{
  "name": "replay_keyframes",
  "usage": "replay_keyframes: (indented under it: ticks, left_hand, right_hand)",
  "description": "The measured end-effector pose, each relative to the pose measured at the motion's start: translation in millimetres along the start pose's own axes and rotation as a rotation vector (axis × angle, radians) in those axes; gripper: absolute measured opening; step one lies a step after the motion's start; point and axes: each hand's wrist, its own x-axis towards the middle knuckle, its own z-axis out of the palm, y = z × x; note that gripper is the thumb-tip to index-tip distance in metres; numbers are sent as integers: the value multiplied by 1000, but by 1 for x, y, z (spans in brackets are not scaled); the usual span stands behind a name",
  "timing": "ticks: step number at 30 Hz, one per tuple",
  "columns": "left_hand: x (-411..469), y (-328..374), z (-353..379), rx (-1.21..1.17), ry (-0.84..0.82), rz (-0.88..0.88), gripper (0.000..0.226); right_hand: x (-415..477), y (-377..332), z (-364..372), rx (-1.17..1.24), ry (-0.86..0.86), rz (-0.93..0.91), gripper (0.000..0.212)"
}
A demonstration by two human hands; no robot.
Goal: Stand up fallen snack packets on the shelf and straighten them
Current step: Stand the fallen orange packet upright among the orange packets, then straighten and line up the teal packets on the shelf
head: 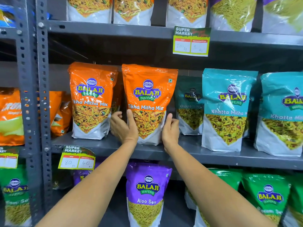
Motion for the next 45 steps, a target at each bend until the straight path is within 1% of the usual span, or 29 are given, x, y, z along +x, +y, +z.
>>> replay_keyframes:
  ticks: [1,3,6,7,10,12,13,14,15,16,17,18,20,21,22,24,27,30,32,35,37,40,42,45]
  left_hand:
    - [-3,0,-2,14,20,76,61]
    - [-11,0,-6,36,-39,163,55]
    - [-28,-1,-5,101,-102,193,56]
    - [-35,2,-4,102,-115,223,54]
    - [-63,18,9,-5,-210,391,38]
    - [-86,31,31,-70,-323,434,37]
    - [-97,36,43,-99,-383,441,38]
    - [-110,40,58,-128,-449,427,37]
    - [-121,44,72,-149,-523,384,36]
    - [-132,49,84,-158,-601,307,38]
    - [-140,52,97,-146,-683,204,42]
    - [-146,56,106,-122,-759,105,47]
    - [-153,67,121,-76,-887,-34,57]
    - [-153,71,125,-63,-929,-72,60]
    - [-151,74,129,-47,-952,-96,60]
    - [-144,76,133,-5,-924,-79,55]
    - [-134,72,130,21,-812,-8,46]
    - [-122,67,126,67,-724,30,41]
    - [-114,67,125,67,-673,42,40]
    - [-99,79,129,-29,-598,-1,38]
    - [-86,92,135,-133,-551,-51,34]
    - [-66,100,144,-183,-509,-108,24]
    - [-60,99,149,-199,-481,-175,21]
    - [-58,98,154,-258,-507,-292,26]
  right_hand:
    - [-3,0,-5,3,83,-66,36]
    - [-12,2,-17,-10,178,-188,32]
    - [-18,13,-43,-45,240,-284,34]
    - [-18,17,-55,-76,244,-342,35]
    - [-14,24,-105,-302,236,-617,35]
    - [-5,23,-145,-392,310,-721,30]
    - [3,22,-164,-415,382,-717,30]
    - [14,21,-184,-436,450,-676,34]
    - [25,19,-200,-442,489,-599,42]
    - [36,17,-214,-428,492,-504,53]
    - [45,15,-226,-397,460,-398,63]
    - [51,13,-232,-355,390,-293,67]
    - [57,14,-240,-305,167,-83,63]
    - [57,15,-240,-328,67,-14,61]
    - [56,16,-238,-367,-4,9,60]
    - [55,19,-230,-407,-73,-35,59]
    - [53,19,-213,-407,-111,-112,54]
    - [54,23,-201,-402,-168,-160,55]
    - [61,27,-198,-364,-201,-91,58]
    - [77,16,-201,-118,-154,37,66]
    - [96,-2,-206,67,-96,78,55]
    - [123,-32,-215,267,-91,114,27]
    - [135,-43,-216,232,-94,112,15]
    - [142,-46,-213,189,-72,114,16]
